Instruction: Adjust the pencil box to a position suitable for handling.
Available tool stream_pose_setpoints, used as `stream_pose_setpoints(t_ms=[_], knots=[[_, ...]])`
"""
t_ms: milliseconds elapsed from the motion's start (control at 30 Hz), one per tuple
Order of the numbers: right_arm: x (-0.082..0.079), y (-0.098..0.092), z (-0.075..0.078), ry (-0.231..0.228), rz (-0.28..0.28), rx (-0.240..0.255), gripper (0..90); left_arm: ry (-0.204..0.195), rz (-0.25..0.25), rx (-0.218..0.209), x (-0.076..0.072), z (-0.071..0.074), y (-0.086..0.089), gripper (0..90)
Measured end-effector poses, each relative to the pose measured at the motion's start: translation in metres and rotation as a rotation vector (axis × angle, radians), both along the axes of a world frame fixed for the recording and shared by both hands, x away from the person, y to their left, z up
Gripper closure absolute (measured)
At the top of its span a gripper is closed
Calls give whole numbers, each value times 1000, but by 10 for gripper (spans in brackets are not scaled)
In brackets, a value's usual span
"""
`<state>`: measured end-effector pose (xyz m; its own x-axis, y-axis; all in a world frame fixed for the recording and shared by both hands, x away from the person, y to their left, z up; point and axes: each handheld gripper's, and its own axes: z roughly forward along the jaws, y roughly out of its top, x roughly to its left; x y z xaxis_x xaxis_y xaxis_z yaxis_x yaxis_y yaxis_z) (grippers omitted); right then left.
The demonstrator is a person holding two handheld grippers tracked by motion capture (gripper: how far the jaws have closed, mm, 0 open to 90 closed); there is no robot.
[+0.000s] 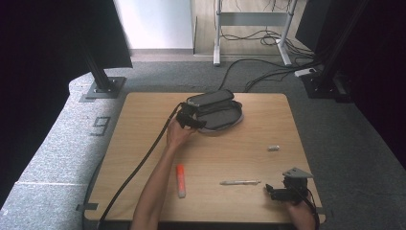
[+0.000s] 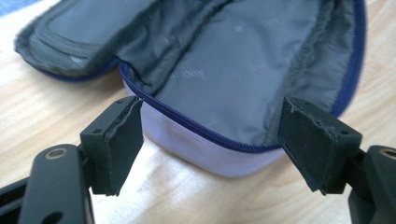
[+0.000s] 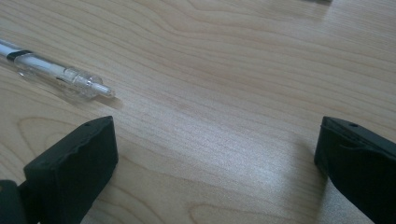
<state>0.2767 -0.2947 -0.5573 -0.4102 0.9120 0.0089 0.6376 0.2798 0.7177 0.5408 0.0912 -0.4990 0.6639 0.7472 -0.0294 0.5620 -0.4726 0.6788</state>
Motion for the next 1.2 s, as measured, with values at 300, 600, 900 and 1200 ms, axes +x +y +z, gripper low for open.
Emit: stream_pose_setpoints(t_ms=[300, 600, 900, 1200], knots=[[0, 0, 0, -1, 2, 0, 0, 20, 10, 23, 4, -9, 2, 218], [-1, 0, 0, -1, 4, 0, 0, 47, -12, 48, -4, -18, 0, 251], [-1, 0, 0, -1, 4, 0, 0, 52, -31, 84, -10, -22, 7, 424], [-1, 0, 0, -1, 3, 0, 0, 57, -45, 72, -25, -22, 16, 499]])
